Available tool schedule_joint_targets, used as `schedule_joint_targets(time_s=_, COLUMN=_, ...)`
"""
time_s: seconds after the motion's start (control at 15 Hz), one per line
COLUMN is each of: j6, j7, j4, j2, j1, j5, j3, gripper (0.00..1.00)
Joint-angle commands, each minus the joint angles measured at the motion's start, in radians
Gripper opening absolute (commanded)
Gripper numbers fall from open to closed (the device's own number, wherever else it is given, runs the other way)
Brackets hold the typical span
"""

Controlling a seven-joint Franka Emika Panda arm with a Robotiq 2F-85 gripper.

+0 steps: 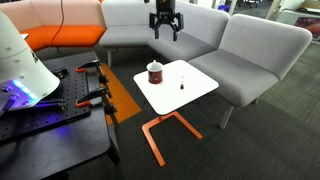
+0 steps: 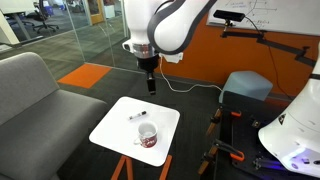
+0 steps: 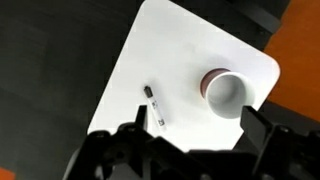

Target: Pick up the marker and put it in the cup

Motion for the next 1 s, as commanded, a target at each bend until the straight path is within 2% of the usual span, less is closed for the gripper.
schedule_joint_targets(time_s=0.0, j6=-0.005, j7=0.007, j4=0.041, j2=0.048, j1=-0.014, j5=-0.009, j3=0.011, gripper=1.00)
schedule_joint_targets(time_s=0.33, j6=-0.024, j7=0.007, j4=0.066, j2=0.058, j1=-0.013, j5=-0.009, j3=0.011, gripper=1.00)
schedule_joint_targets(time_s=0.53, j6=0.173, j7=-0.133, j4=0.058, j2=0.105, j1=-0.049, j5=-0.033, j3=0.023, gripper=1.00)
schedule_joint_targets(time_s=0.67, j6=0.289, j7=-0.242, j4=0.084, j2=0.178, j1=-0.090, j5=-0.010, j3=0.048, gripper=1.00)
schedule_joint_targets(time_s=0.8, j6=0.360, j7=-0.325, j4=0.122, j2=0.264, j1=-0.136, j5=-0.009, j3=0.079, gripper=1.00)
schedule_joint_targets(time_s=0.93, j6=0.368, j7=-0.379, j4=0.180, j2=0.355, j1=-0.178, j5=-0.013, j3=0.114, gripper=1.00)
